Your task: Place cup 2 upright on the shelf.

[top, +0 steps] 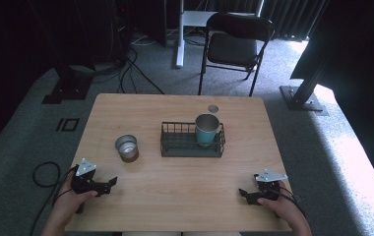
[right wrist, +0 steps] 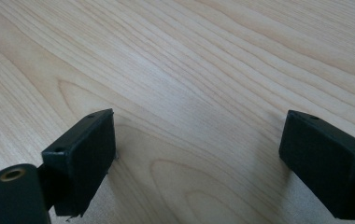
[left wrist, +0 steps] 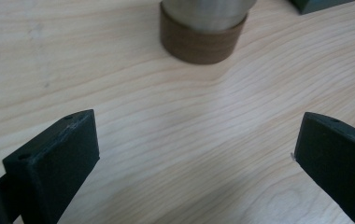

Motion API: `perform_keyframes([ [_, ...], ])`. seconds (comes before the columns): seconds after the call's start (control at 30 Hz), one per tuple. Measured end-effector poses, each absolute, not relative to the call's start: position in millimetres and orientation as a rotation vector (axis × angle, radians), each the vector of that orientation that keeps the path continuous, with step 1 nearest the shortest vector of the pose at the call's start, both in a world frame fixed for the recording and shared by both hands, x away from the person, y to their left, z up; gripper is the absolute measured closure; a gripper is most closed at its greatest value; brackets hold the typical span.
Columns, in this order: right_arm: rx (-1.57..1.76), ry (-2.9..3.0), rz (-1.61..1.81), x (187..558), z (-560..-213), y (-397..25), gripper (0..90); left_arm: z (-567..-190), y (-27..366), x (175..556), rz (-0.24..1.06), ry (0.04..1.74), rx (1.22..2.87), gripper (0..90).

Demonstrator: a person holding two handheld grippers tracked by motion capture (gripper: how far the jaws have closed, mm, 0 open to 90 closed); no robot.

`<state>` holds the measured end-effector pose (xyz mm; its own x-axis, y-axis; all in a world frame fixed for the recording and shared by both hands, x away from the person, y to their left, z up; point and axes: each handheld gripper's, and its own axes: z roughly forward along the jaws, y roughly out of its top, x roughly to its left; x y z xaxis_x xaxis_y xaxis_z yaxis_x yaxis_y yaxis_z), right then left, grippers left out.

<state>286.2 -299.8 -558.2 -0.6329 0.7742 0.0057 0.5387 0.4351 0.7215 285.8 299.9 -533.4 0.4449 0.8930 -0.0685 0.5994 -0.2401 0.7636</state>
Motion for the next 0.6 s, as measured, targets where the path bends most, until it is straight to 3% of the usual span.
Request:
perform_keyframes([
  [0.6, 1.126, 2.366, 1.012, 286, -558, -300, 10.4, -518, 280, 307, 0.575, 1.189, 1.858, 0.7],
])
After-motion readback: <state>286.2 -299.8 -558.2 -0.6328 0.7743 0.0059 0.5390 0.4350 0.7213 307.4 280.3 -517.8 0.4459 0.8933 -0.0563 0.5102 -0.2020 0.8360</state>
